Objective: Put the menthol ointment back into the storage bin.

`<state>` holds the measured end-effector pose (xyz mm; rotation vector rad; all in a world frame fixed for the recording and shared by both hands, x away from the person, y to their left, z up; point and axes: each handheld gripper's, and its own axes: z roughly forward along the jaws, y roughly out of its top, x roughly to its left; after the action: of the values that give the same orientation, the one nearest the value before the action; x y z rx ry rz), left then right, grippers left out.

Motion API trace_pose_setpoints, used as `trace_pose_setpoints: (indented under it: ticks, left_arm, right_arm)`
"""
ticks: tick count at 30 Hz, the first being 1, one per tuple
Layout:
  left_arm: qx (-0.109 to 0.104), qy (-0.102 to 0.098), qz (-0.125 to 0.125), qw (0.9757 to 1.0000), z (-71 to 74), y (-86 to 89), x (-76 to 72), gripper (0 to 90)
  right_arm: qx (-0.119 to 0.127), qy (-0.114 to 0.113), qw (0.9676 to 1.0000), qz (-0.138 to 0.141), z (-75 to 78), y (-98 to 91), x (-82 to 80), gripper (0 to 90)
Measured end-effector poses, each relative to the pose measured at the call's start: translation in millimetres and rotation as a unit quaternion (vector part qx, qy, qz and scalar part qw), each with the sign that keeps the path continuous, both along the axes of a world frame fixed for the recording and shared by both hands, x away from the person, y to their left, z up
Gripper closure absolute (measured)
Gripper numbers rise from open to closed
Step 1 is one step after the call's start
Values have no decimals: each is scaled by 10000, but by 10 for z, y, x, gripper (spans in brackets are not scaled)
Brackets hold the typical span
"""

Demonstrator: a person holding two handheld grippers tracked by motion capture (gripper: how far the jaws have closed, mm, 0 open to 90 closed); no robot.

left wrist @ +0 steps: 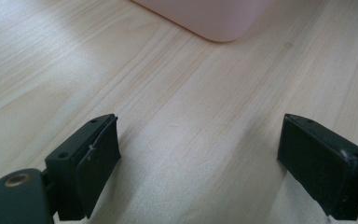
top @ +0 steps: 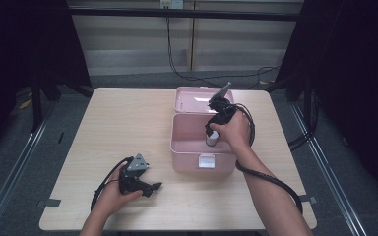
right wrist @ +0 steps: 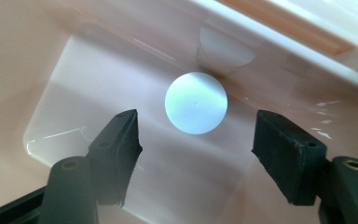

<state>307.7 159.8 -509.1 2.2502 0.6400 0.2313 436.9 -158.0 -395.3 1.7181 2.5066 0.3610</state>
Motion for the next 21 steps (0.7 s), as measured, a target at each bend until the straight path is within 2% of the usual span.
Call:
trace_pose_setpoints:
  ticks: [4, 9, 21]
  left_arm:
    - [-23, 19, 2, 10000, -2, -1, 0, 122]
    - [-32, 32, -12, 10000, -1, 5, 5, 122]
    - [-31, 29, -17, 10000, -1, 5, 5, 122]
  right_arm:
    - [-84, -22, 9999, 126, 58, 8, -22, 269]
    - [-66, -68, 9995, 318, 137, 3, -66, 238]
    - [97, -52, 9979, 637, 413, -85, -179, 220]
